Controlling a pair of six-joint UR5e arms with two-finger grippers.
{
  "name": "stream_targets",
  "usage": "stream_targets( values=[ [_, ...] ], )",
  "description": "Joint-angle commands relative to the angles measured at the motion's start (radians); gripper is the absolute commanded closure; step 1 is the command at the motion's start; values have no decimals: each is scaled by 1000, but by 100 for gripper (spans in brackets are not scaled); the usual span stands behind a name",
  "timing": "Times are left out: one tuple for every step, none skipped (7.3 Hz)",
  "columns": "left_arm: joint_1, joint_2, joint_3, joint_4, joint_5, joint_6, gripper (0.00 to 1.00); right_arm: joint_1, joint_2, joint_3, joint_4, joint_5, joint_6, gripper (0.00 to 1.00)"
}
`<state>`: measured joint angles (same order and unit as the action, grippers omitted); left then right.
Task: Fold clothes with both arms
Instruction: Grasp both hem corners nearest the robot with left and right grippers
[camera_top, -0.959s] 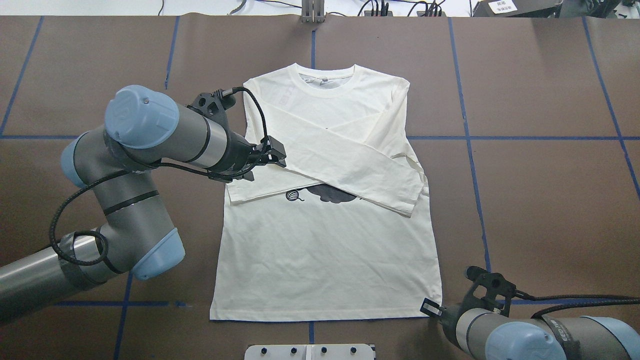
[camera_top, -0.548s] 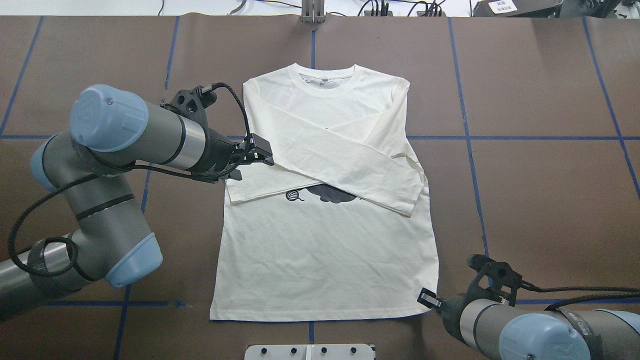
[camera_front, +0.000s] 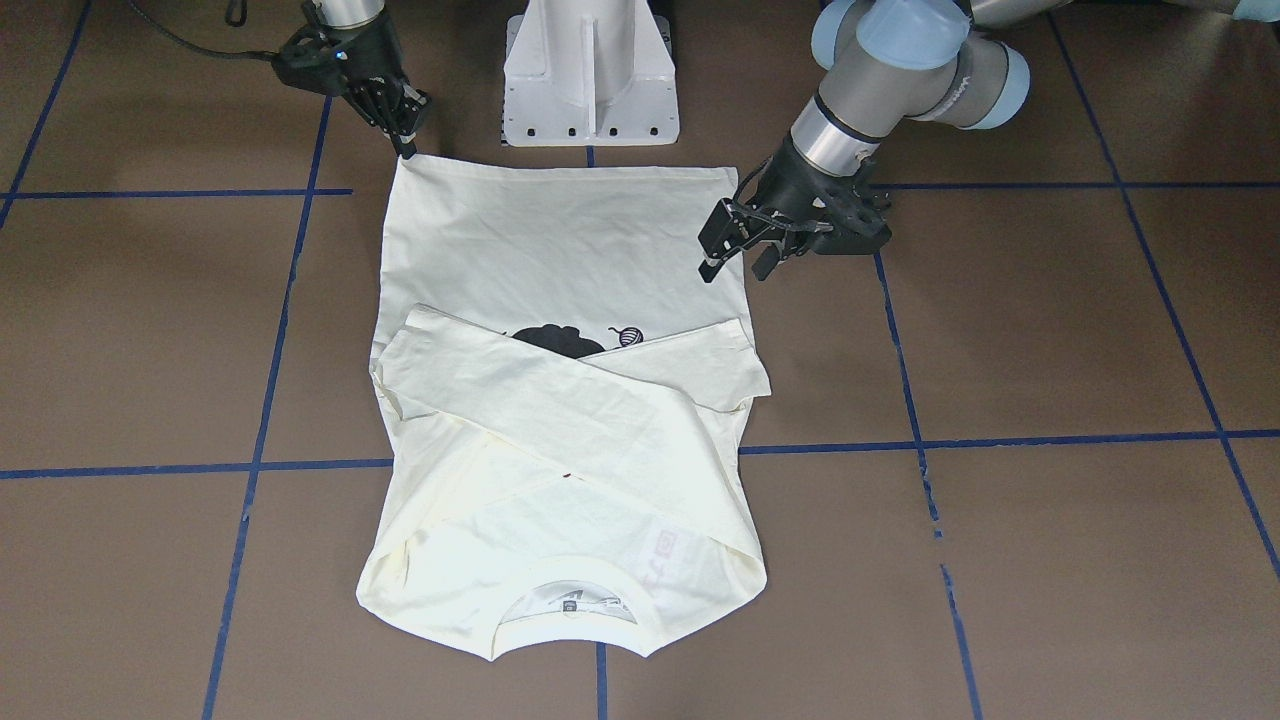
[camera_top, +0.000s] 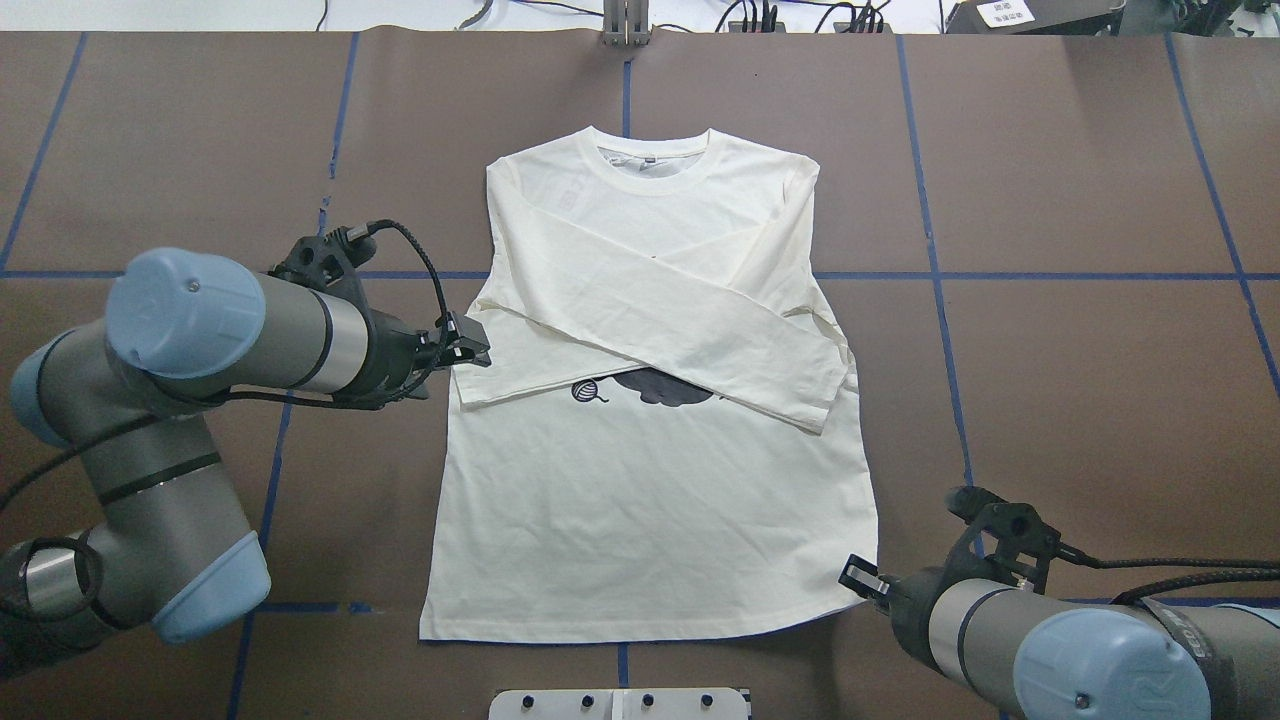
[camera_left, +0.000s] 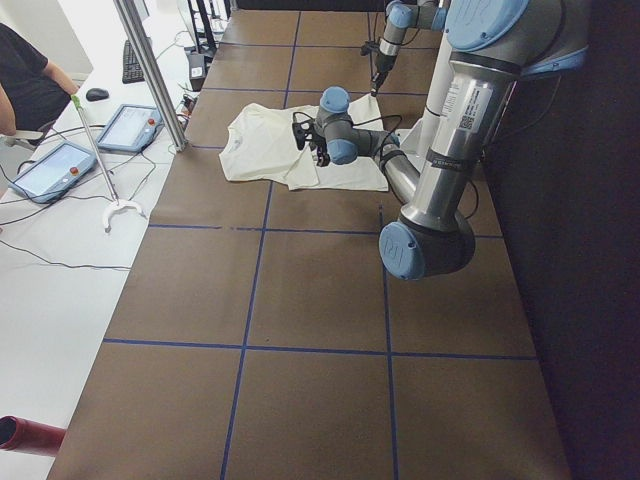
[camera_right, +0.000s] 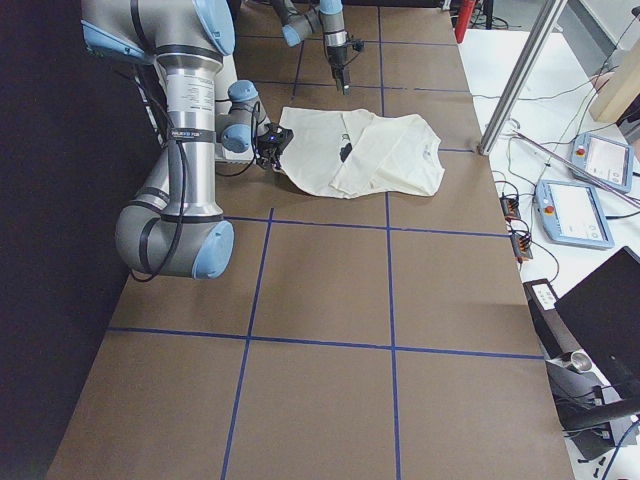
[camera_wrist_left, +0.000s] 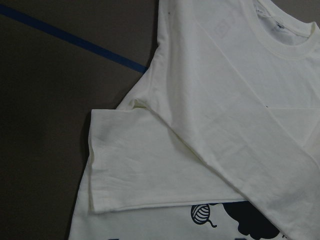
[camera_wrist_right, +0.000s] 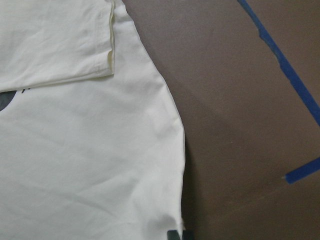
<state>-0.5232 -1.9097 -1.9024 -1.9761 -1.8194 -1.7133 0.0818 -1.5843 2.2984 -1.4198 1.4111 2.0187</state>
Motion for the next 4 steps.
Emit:
stream_targets(
  values=[
    [173,33,-96,197,121,-159,21,0,16,-7,-7,3,-2,100],
    [227,40,-116,265,126,-234,22,1,15,-8,-8,3,0,100],
    [300,91,-121,264,170,-303,26,1,17,-8,-8,3,-2,100],
    [330,101,-125,266,186,-328,27,1,15,-10,-8,3,-2,100]
  ],
)
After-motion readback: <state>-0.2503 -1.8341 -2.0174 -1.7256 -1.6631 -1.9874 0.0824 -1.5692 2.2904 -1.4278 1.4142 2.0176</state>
